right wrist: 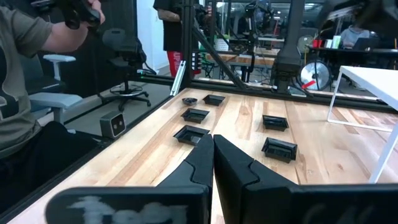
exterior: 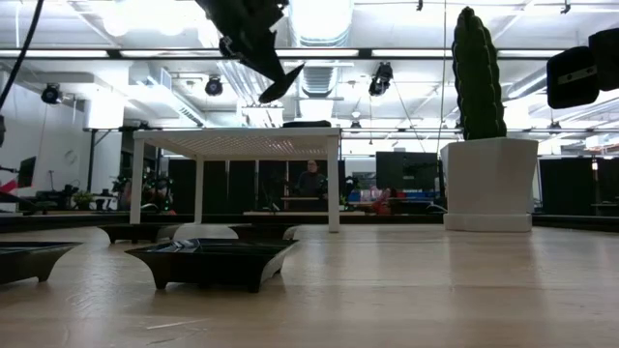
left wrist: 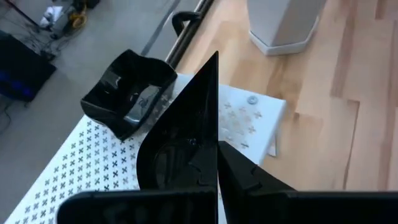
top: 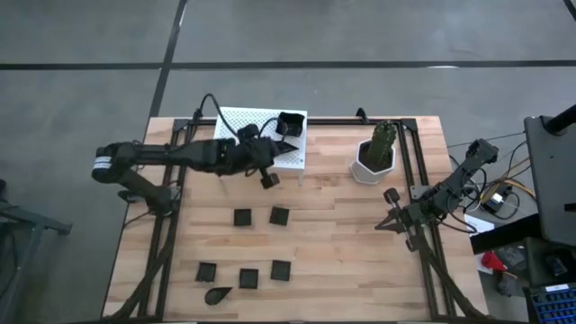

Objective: Pick & Place Mini shaped plates
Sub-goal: Stack the drop-shaped plate on top of the other drop-shaped plates on the shelf

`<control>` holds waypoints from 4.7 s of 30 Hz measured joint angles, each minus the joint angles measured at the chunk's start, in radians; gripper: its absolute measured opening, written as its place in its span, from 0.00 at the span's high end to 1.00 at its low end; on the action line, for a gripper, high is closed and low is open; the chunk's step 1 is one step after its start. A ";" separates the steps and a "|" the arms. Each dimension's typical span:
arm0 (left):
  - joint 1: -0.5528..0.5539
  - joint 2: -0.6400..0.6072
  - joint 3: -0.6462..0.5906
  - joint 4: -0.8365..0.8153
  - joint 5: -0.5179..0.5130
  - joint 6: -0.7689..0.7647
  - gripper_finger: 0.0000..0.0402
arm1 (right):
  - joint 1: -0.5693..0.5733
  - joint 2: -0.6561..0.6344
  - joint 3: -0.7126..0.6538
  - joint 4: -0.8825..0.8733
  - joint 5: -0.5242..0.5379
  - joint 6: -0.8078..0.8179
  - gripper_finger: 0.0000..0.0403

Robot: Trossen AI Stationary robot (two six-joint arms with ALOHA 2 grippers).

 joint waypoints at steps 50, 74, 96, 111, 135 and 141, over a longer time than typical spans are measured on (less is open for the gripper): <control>0.088 0.146 -0.002 0.085 0.022 0.238 1.00 | 0.000 0.000 0.000 0.000 0.000 0.000 0.98; 0.062 0.113 -0.002 0.075 0.033 0.271 0.79 | 0.000 0.000 0.000 0.000 0.000 -0.002 0.98; 0.057 0.048 -0.061 0.049 -0.125 0.207 0.79 | 0.000 0.000 0.000 0.000 0.000 0.000 0.98; 0.057 0.051 -0.069 0.037 -0.042 0.152 0.79 | 0.000 0.000 0.000 0.000 0.000 -0.002 0.98; 0.041 0.042 -0.113 0.098 -0.169 0.189 0.79 | 0.000 0.000 0.000 0.000 0.000 -0.002 0.98; 0.046 0.053 -0.113 0.100 -0.165 0.189 0.79 | 0.000 0.000 0.000 0.000 0.000 0.000 0.98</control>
